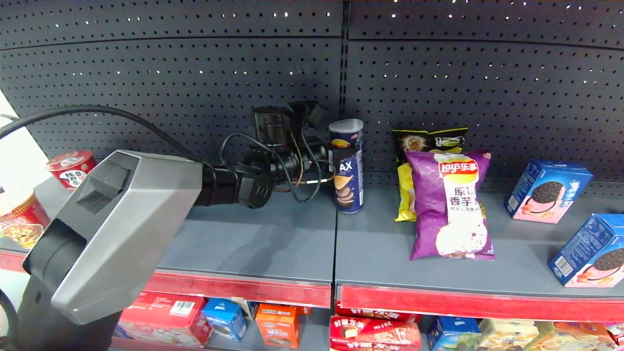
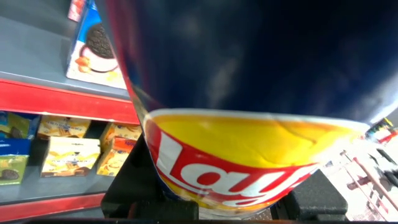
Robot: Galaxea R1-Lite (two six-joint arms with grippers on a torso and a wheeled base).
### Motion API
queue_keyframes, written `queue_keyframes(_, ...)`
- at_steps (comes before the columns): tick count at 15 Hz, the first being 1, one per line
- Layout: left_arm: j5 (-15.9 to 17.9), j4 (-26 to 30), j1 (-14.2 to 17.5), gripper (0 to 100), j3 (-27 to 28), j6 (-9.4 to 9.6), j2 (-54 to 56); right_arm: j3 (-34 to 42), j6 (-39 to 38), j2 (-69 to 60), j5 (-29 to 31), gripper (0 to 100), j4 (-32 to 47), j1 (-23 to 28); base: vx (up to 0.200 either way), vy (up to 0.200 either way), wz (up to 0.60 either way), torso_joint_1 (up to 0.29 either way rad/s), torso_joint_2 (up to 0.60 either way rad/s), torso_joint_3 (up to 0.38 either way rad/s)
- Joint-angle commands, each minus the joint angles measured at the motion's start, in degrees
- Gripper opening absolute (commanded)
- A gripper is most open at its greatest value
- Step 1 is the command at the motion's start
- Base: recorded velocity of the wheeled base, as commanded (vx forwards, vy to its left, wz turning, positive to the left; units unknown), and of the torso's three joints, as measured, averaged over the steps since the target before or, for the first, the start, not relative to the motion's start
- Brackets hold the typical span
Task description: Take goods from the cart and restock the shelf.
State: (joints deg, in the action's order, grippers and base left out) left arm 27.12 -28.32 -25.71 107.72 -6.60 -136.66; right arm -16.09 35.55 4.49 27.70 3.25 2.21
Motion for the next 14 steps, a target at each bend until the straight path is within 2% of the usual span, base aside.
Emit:
queue_keyframes(1,0.12,-0.16,0.05,0,0.3,-0.08,-0.01,0.01,0.05,0.08,-0.01,0,0.0,-0.01,0.0,0.0,0.0,0.0,0.0,0.0)
queue_keyframes(6,0.03,-0.77,-0.13,0,-0.05,-0.17,0.51,-0.17,0.05,0.08,-0.1,0,0.0,-0.01,0.0,0.0,0.0,0.0,0.0,0.0)
queue_keyframes(8,-0.14,-0.86,-0.22,0,-1.81,-0.61,2.62,-0.17,-0.04,0.08,-0.1,0,0.0,-0.1,0.0,0.0,0.0,0.0,0.0,0.0)
queue_keyframes(10,-0.05,-0.16,-0.13,0,-5.5,-0.61,6.67,0.01,-0.04,-0.44,-0.1,0,0.0,-0.45,0.0,0.0,0.0,0.0,0.0,0.0)
queue_keyframes(14,-0.49,-0.86,1.1,0,-21.41,-0.26,19.23,0.1,-0.39,-1.5,-0.19,0,0.08,-1.5,0.0,0.0,0.0,0.0,0.0,0.0)
